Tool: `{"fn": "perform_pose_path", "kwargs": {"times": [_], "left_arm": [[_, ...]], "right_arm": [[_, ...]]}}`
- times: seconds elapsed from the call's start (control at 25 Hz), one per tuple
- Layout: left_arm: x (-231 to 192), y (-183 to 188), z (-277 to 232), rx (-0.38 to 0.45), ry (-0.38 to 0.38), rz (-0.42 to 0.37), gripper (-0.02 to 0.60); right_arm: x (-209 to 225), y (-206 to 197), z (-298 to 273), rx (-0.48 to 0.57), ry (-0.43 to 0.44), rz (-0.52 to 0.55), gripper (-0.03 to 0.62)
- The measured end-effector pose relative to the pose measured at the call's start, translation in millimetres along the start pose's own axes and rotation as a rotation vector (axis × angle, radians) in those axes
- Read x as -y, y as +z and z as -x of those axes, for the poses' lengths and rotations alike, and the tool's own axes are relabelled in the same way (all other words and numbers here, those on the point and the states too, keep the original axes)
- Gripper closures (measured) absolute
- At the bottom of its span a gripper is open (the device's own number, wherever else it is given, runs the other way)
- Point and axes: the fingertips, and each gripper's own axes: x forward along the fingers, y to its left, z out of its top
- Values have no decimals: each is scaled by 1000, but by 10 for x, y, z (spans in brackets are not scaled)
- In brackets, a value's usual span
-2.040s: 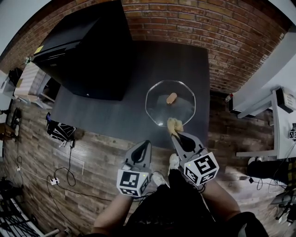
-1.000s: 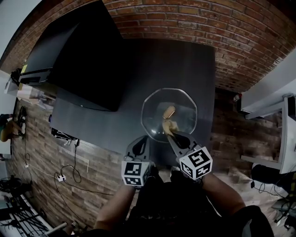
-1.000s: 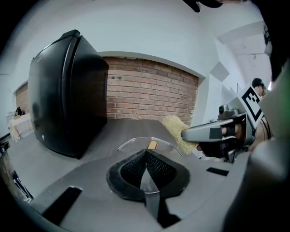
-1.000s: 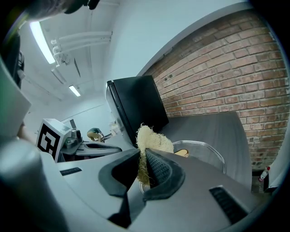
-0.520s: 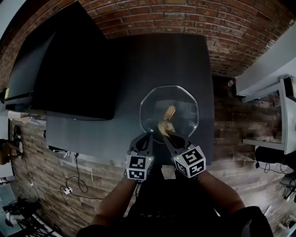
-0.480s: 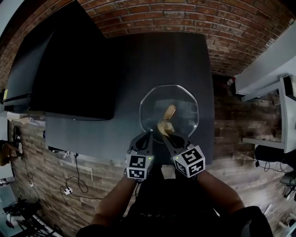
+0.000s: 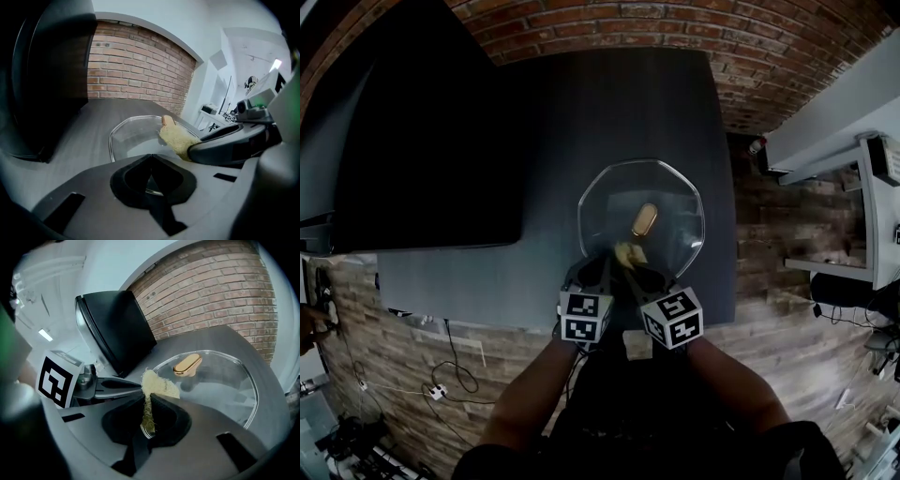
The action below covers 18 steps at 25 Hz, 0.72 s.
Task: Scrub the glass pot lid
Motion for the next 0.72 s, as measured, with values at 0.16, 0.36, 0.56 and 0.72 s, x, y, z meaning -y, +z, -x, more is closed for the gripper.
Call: {"fn": "perform_pose_path", "kwargs": {"times": [0.16, 0.36, 0.56, 0.72], "left_arm": [[1, -57, -102, -29, -27, -14, 549], [-49, -75, -129, -31, -35, -18, 549], [-35, -76, -137, -26, -42, -33, 549], [-41, -95, -142, -16, -45, -39, 549]], "right_arm": [[1, -62, -108, -21, -21, -22, 553], [-40, -154, -246, -49, -25, -24, 552], [-58, -224, -256, -56, -18, 4, 551], [-54, -259, -261, -60, -3, 40, 553]]}}
